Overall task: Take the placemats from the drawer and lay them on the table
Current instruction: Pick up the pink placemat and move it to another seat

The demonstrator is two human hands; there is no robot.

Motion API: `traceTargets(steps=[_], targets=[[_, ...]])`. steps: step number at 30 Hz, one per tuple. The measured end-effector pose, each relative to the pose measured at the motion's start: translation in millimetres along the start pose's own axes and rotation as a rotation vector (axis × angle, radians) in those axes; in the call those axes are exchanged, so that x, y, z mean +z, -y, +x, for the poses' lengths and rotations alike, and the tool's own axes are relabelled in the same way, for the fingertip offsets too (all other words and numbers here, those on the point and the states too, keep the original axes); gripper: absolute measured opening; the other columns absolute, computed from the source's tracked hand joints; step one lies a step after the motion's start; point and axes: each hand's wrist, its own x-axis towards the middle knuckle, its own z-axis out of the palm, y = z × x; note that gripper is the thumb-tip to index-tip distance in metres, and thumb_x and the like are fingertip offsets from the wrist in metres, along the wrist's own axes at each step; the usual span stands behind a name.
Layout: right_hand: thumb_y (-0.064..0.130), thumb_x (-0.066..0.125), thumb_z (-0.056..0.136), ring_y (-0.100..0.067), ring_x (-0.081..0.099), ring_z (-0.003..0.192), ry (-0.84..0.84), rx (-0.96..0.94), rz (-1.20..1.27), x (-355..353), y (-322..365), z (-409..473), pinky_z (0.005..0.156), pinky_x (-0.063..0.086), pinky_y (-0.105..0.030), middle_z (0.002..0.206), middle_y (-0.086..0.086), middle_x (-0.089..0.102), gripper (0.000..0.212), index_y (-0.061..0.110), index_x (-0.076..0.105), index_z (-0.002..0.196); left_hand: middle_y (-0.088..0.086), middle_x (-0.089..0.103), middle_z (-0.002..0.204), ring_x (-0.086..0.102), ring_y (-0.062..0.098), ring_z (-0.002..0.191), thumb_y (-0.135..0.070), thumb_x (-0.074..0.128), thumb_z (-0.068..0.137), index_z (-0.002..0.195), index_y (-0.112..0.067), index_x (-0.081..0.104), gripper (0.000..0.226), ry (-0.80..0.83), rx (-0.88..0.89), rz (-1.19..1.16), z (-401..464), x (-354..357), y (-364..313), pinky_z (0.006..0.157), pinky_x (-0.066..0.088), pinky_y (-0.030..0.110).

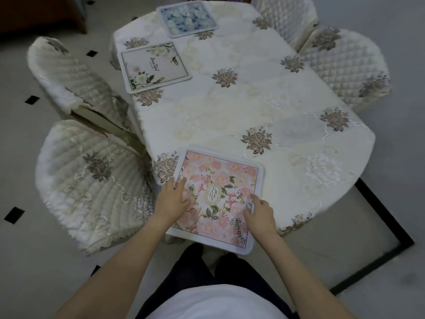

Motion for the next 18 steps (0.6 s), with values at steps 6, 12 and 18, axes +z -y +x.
traceTargets(steps=[6,12,18], targets=[[0.025,0.043,0.095,-0.032,0.041,0.104,-0.018,0.068,0.024,14.9,11.4,4.9,0.080,0.039,-0.039,0.121,-0.016,0.044,0.054,0.024,0.030,0.147,0.020,0.021,0.150,0.033,0.039,0.129,-0.029,0.053,0.089,0.150,-0.021,0.021,0.069,0.081,-0.029,-0.032,15.8,4.9,11.6,0.104,0.034,0.043],[0.023,0.043,0.094,-0.031,0.048,0.093,-0.100,0.063,0.012,15.4,11.3,-0.3,0.074,0.041,-0.037,0.117,-0.012,0.049,0.054,0.024,0.034,0.147,0.020,0.036,0.140,0.035,0.036,0.129,-0.013,0.062,0.081,0.135,-0.015,0.049,0.055,-0.083,0.067,-0.218,13.9,4.3,22.2,0.105,0.035,0.040],[0.010,0.061,0.088,-0.013,0.053,0.072,-0.172,0.103,0.313,6.2,10.4,-6.7,0.063,0.041,-0.011,0.130,-0.010,0.049,0.047,0.018,0.053,0.133,-0.001,0.062,0.122,0.061,0.021,0.102,0.005,0.068,0.074,0.119,-0.014,0.065,0.049,-0.067,-0.038,-0.777,16.5,-9.3,29.4,0.081,0.053,0.025]])
